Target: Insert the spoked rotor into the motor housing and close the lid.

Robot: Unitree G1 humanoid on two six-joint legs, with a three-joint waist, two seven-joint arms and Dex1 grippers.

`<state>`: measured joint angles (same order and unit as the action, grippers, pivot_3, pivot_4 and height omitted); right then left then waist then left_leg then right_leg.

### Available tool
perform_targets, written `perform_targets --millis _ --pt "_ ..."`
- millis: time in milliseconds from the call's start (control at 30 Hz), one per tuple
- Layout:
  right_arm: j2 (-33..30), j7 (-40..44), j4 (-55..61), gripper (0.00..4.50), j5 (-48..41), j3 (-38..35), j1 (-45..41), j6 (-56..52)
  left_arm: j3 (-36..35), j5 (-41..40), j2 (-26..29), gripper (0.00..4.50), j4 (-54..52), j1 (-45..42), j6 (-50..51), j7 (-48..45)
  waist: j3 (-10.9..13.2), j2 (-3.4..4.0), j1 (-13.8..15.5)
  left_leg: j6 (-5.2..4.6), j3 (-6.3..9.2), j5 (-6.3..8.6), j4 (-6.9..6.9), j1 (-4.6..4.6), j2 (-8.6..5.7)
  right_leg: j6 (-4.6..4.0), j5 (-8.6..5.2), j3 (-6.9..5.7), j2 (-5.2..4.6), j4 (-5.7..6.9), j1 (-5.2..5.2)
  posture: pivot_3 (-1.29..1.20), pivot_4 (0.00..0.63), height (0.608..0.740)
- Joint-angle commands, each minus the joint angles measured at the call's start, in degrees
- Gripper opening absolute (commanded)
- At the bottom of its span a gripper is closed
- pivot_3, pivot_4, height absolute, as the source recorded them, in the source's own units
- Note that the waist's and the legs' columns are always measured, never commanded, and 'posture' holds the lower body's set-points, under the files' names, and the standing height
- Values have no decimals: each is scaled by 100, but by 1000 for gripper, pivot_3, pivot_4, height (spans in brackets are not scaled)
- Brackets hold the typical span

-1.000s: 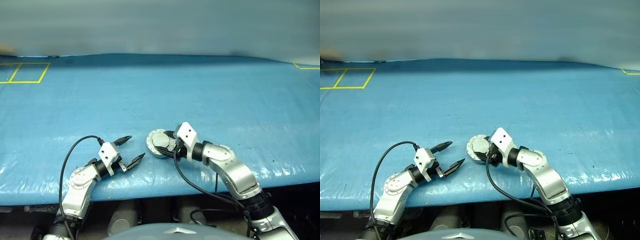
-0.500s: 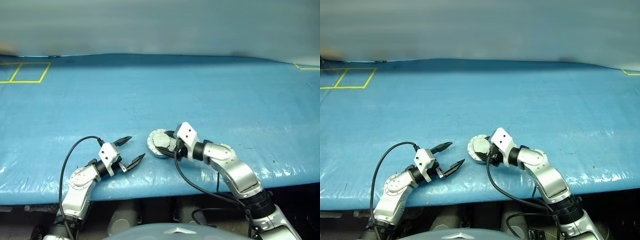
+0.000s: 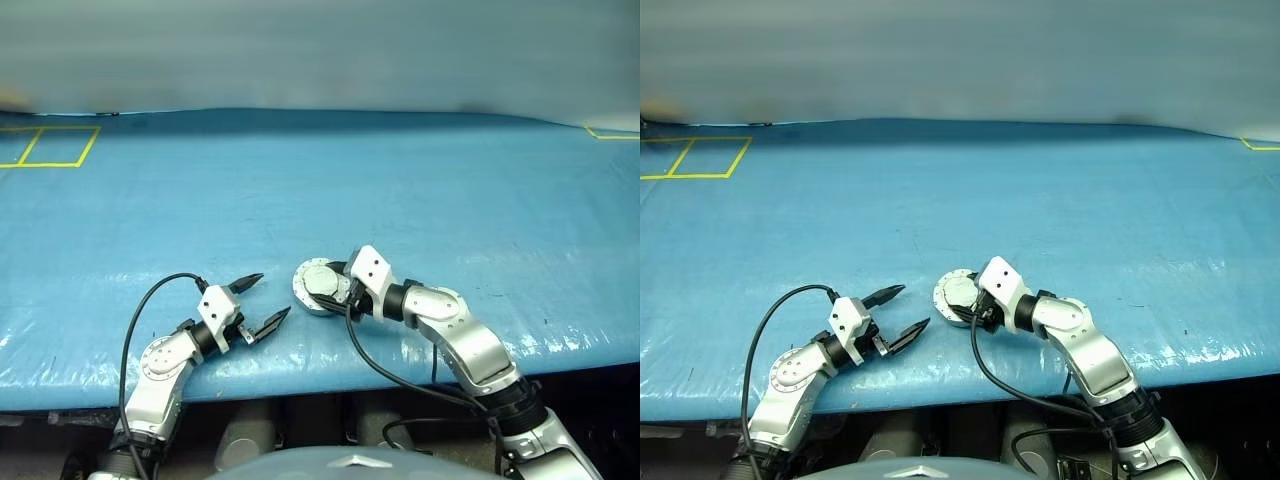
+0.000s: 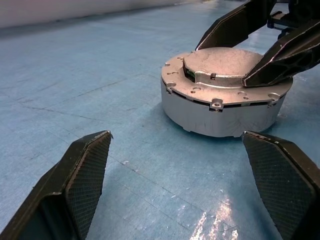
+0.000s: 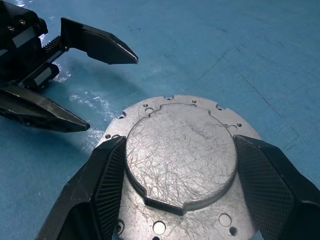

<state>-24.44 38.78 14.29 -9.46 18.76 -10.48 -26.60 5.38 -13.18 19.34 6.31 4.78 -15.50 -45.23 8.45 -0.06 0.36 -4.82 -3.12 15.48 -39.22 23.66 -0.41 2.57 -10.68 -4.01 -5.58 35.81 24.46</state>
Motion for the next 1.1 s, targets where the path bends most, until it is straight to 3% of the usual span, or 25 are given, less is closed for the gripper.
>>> perform_targets --millis 33,333,433,833,1100 --pt "-79 -57 -258 3037 172 76 73 -298 -94 -304 -91 4500 -381 -51 137 43 -1 -1 0 0 0 0 0 -1 0 0 0 0 0 0 0 0 150 740" --pt "-69 -43 -342 3037 179 115 38 -284 -211 -1039 -221 4500 -652 -180 763 -117 -2 -2 -4 2 1 -1 -2 -3 1 11 -7 0 1 1 -4 0 150 740" --pt "-48 -54 -342 3037 179 127 28 -281 -149 -1064 -251 3900 -608 -273 903 -203 -3 -3 -4 2 0 -1 -3 -4 1 15 -9 0 1 1 -5 0 150 740" --pt "-41 -126 -333 3037 213 126 18 -244 327 -636 -371 8 -344 -484 897 -425 -3 -3 -17 2 0 -2 -4 -5 1 5 -2 0 6 3 -5 0 150 740" --pt "-30 -182 -315 3037 219 106 26 -241 459 -66 -323 8 -333 -469 828 -56 -3 -2 -13 2 1 -2 -4 -5 1 8 -4 1 4 3 -5 0 150 740"
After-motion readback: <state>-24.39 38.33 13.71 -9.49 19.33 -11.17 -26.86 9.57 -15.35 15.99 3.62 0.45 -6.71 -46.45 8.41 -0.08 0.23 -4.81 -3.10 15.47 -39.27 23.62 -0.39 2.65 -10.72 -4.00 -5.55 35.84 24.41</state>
